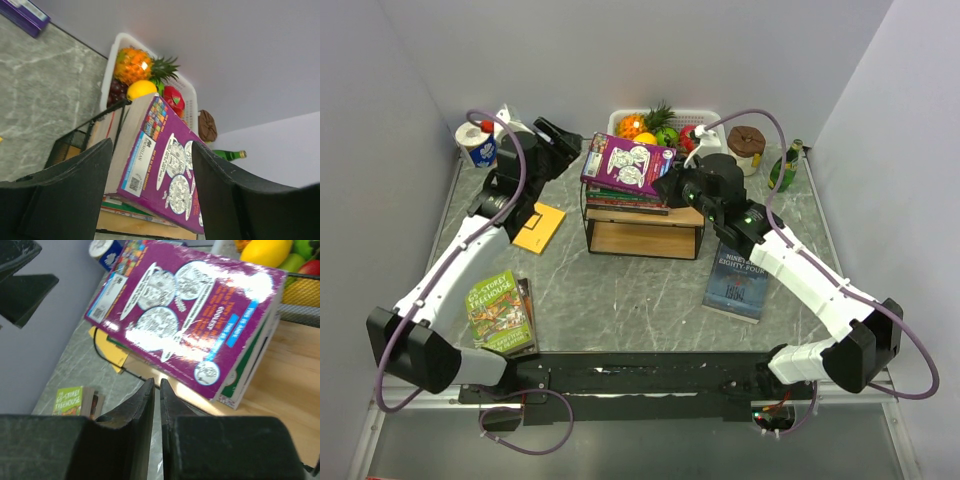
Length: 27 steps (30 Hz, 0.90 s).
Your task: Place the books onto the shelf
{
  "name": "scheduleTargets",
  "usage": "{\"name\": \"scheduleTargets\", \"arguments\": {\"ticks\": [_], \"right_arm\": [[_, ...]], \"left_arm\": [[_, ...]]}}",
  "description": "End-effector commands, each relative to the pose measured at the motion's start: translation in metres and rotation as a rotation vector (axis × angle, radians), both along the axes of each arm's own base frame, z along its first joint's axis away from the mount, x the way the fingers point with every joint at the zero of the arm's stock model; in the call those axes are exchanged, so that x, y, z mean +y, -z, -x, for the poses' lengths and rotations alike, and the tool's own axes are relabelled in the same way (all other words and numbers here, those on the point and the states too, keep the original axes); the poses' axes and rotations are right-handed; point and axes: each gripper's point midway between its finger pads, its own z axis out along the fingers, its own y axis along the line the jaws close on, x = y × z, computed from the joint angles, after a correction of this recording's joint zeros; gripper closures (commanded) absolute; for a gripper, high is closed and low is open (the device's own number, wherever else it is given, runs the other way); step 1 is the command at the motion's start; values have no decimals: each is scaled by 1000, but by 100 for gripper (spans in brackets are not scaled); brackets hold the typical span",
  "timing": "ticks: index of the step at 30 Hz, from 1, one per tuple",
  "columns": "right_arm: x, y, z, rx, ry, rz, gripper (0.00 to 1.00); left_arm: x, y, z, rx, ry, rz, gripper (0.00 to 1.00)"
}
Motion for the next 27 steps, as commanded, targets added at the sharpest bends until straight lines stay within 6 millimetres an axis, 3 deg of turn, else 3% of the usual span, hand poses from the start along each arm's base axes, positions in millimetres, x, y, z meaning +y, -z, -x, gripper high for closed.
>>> {"name": "scheduleTargets", "arguments": {"ticks": [1, 5, 12, 21, 27], "right_arm": [[9, -32, 17, -60, -109, -45, 88], [11, -13, 28, -12, -163, -16, 100], [7, 21, 28, 76, -160, 72, 100], [-8, 49, 9, 169, -43, 171, 100], [-22, 55, -15, 196, 48, 198, 100]], "left_arm": [[22, -11, 3, -24, -79, -77, 31], [16, 4, -7, 9, -71, -92, 33], [6, 23, -17, 44, -48, -75, 34], [9, 29, -16, 48, -52, -86, 34], [9, 33, -15, 52, -48, -83, 33]]}}
